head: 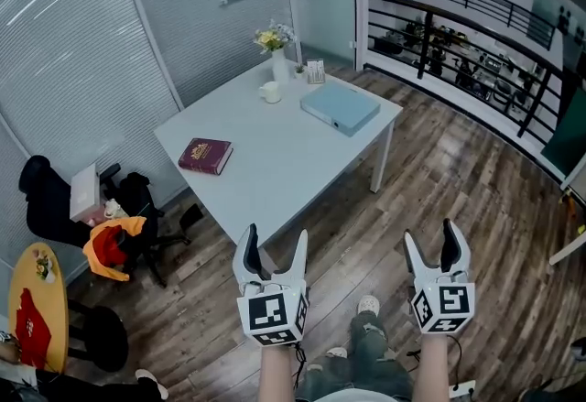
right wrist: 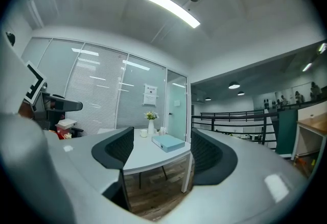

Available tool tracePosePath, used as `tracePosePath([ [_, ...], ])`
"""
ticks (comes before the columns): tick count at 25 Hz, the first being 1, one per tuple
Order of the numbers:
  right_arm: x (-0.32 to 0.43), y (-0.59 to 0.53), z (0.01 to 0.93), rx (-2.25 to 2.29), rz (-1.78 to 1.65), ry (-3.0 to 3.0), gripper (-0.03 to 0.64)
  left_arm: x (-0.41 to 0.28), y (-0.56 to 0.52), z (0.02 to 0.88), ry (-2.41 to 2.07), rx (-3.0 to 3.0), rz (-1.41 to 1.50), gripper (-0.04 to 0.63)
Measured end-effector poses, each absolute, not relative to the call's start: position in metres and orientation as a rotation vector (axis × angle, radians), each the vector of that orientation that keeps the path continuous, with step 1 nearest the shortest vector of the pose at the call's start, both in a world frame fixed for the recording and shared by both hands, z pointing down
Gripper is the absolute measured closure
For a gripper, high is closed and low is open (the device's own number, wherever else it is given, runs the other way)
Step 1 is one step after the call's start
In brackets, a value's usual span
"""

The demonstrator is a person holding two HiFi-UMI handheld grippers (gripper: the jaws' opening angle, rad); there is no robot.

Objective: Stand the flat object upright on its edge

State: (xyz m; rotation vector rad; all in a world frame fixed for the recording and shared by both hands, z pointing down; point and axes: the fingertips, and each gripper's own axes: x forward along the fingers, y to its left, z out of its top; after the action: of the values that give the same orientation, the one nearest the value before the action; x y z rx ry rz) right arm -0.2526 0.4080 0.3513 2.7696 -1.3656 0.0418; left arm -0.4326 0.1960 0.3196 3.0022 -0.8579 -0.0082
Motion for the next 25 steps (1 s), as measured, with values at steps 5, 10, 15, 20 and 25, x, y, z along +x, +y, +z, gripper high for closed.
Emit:
tracePosePath([
  [5, -0.223, 0.394, 0.358, 2.769, 0.062, -1.368, 0.253, -0.405, 0.183, 0.327, -0.866, 2.997, 0.021, 0.247],
  [10, -0.176, 0.372, 0.361, 2.772, 0.067, -1.39, 0.253, -0.362, 0.163, 0.331, -0.893, 2.994, 0.034, 0.247],
  [15, -0.119, 0.342, 0.36, 2.746, 0.054, -1.438, 0.253, -0.313, 0.139, 0.327, -0.945, 2.988, 0.018, 0.247],
  [20, -0.054, 0.312, 0.353, 2.738, 0.061, -1.496, 0.253, -0.261, 0.113, 0.322, -1.019, 2.974, 0.036, 0.247],
  [25, 0.004, 0.283, 0.344, 2.709, 0.046, -1.552, 0.255, -0.211, 0.092, 0.314, -1.081, 2.946, 0.011, 0.247],
])
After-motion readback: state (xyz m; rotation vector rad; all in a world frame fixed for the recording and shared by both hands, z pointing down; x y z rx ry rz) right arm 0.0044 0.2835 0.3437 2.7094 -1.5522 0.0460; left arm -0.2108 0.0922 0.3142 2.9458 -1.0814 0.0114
